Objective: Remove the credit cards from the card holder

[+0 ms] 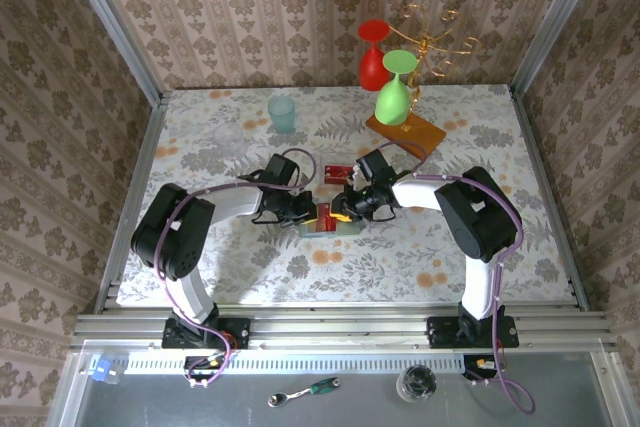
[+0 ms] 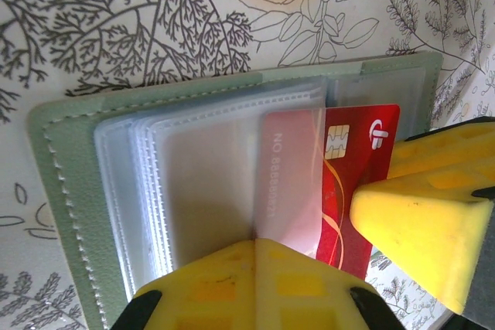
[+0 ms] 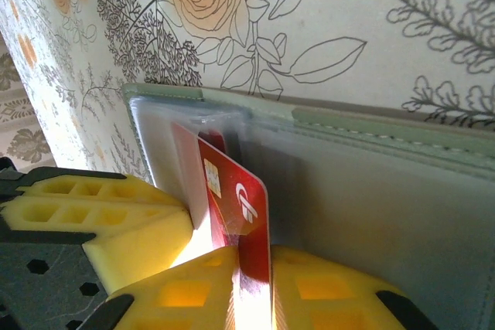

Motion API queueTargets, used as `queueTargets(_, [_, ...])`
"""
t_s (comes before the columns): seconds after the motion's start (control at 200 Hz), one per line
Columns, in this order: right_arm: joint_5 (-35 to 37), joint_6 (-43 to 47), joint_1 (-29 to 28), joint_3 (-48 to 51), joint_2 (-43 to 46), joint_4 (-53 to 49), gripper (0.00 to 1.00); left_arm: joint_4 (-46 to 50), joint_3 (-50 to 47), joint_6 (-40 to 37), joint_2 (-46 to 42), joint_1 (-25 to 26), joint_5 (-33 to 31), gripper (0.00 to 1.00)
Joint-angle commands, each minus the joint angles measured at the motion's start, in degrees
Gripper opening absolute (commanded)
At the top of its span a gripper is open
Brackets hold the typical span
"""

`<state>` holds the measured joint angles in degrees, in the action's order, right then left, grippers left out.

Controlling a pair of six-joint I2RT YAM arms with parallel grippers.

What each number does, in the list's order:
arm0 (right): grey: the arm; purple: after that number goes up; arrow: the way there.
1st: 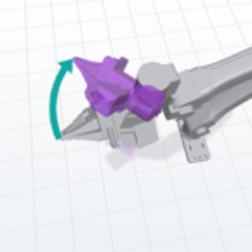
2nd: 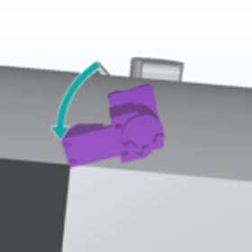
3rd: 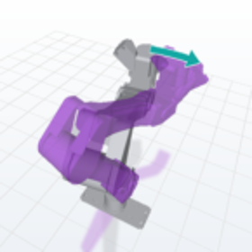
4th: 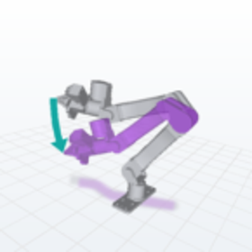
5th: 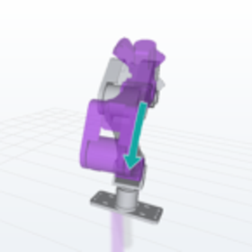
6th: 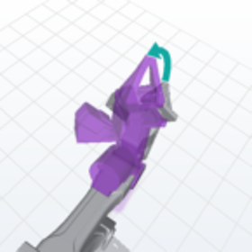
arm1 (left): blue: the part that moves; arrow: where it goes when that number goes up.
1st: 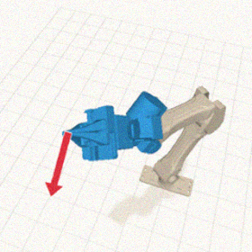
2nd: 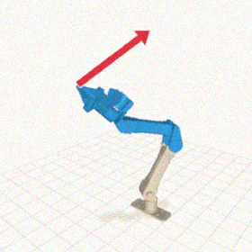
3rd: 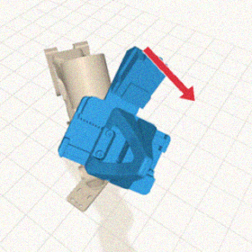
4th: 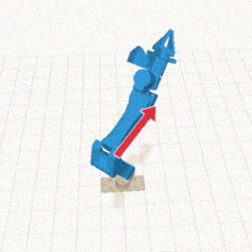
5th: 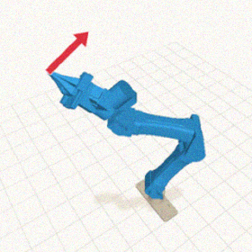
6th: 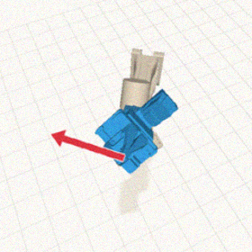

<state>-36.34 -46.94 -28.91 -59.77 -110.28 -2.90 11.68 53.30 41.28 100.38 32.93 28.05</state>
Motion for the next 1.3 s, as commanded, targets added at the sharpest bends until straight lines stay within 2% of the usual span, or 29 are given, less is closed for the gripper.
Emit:
queueTargets(0.0, [-1.9,-1.0,-0.5,0.8,-0.4,1.3,0.18,2.3,0.5,-1.5,0.9,0.1,-0.7,0.03])
queueTargets(0.64, [7.2,4.9,0.5,1.5,6.8,-9.8,0.1,1.7,0.1,-1.4,-0.9,-0.3,-0.3,0.04])
queueTargets(0.905, [9.7,7.9,0.4,-1.2,9.8,-15.1,0.07,1.0,1.0,-1.3,-2.0,-0.7,1.1,0.04])
queueTargets(1.155, [13.5,18.1,0.5,-7.8,10.2,-24.2,0.06,-1.1,0.0,-0.3,-4.5,-1.4,2.0,0.04])
queueTargets(1.295, [16.0,30.6,0.5,-12.2,10.0,-31.0,0.05,-2.5,-1.6,-0.1,-6.0,-2.3,2.0,0.05])
